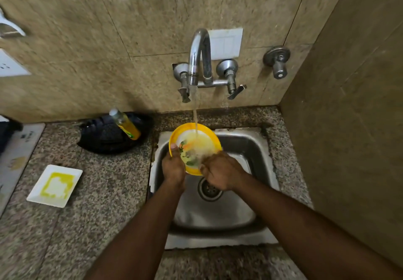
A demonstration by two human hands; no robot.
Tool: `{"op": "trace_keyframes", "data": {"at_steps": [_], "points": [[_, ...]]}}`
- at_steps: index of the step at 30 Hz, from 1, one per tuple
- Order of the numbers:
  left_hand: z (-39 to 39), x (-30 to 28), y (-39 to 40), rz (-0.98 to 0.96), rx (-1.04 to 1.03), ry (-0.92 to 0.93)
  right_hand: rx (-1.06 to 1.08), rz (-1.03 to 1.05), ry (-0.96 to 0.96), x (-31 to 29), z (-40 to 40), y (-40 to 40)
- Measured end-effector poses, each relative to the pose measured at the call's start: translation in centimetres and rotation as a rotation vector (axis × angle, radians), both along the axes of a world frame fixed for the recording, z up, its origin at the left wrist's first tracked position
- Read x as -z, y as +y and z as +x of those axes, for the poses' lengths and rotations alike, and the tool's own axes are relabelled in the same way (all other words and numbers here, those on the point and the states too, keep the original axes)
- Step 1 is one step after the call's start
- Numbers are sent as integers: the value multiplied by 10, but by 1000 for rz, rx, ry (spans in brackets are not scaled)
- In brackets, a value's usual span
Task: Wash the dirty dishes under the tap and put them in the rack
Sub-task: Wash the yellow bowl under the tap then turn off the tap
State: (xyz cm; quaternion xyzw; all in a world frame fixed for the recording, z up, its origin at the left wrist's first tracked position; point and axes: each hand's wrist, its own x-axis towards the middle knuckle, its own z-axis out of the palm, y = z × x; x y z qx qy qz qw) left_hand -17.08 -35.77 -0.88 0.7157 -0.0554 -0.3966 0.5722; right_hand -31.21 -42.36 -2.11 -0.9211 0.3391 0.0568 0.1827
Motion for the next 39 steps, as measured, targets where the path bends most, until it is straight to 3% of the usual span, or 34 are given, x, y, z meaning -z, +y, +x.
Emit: {"op": "trace_keyframes", "data": {"at_steps": [3,5,9,13,15,17,19,21,23,26,29,36,39], "points": [[4,31,-7,27,0,-65,67,-83,105,-6,15,-7],[7,24,-13,71,29,-221,119,-49,73,-6,23,-8],[1,-49,-15,153,272,-613,238,142,-121,1,20,6],[8,-63,-16,170,375,-776,308,162,-225,15,26,10],[11,-71,-20,195,407,-833,330,128,-394,18,29,8],[13,-86,-24,235,432,-889,362,219,-589,20,30,3],[17,-101,-28,302,472,-928,493,353,-651,20,31,-3],[26,-106,-32,347,474,-785,733,591,-692,10,31,-11],[33,-103,-33,327,432,-465,944,910,-793,-3,25,-18],[38,-90,-32,292,359,-71,1033,1236,-732,-39,9,-23],[36,-65,-29,285,330,58,1019,1117,-648,-65,-5,-34],[16,7,-35,334,360,-37,844,573,-561,-98,-11,-44],[16,56,-54,174,313,99,740,292,-574,-93,-12,-38]]}}
